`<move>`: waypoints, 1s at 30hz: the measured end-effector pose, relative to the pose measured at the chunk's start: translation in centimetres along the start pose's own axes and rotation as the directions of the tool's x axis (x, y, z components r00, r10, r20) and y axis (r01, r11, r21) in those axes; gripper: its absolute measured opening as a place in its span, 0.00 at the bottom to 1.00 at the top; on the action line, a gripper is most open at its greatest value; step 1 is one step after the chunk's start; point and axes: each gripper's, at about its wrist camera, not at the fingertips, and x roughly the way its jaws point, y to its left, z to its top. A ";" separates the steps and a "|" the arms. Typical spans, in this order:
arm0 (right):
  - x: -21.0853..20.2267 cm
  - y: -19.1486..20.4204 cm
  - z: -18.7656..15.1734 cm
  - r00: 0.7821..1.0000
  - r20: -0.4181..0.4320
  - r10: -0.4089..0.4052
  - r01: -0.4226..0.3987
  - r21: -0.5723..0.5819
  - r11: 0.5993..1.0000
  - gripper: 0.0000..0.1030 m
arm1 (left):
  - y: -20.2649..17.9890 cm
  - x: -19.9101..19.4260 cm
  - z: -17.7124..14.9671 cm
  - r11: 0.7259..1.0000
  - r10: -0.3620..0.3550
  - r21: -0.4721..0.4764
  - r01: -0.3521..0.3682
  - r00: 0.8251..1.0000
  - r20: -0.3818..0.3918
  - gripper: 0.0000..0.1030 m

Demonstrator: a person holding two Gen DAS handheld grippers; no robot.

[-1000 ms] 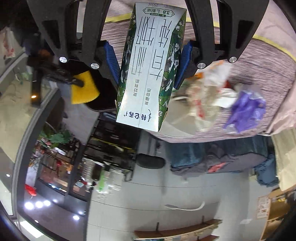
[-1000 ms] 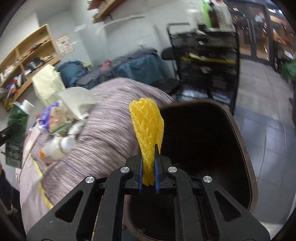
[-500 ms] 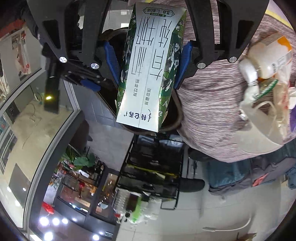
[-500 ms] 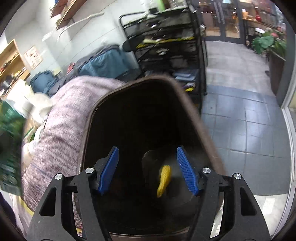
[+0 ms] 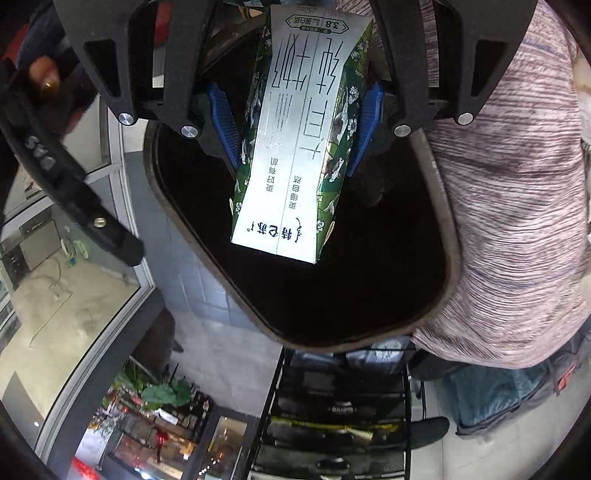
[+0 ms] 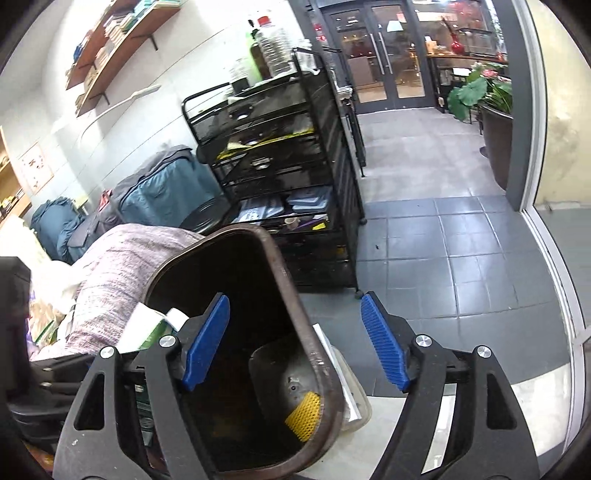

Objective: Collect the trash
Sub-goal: 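Carry the yellow foam net with the right tool over the trash bin, then release the milk carton into the bin with the left tool while the right tool releases the net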

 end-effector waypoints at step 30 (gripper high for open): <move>0.1 5.4 -0.2 0.979 -0.052 0.199 -0.204 -0.103 0.974 0.74 | 2.9 -11.3 -4.7 0.995 0.080 0.037 -0.096 0.952 0.295 0.94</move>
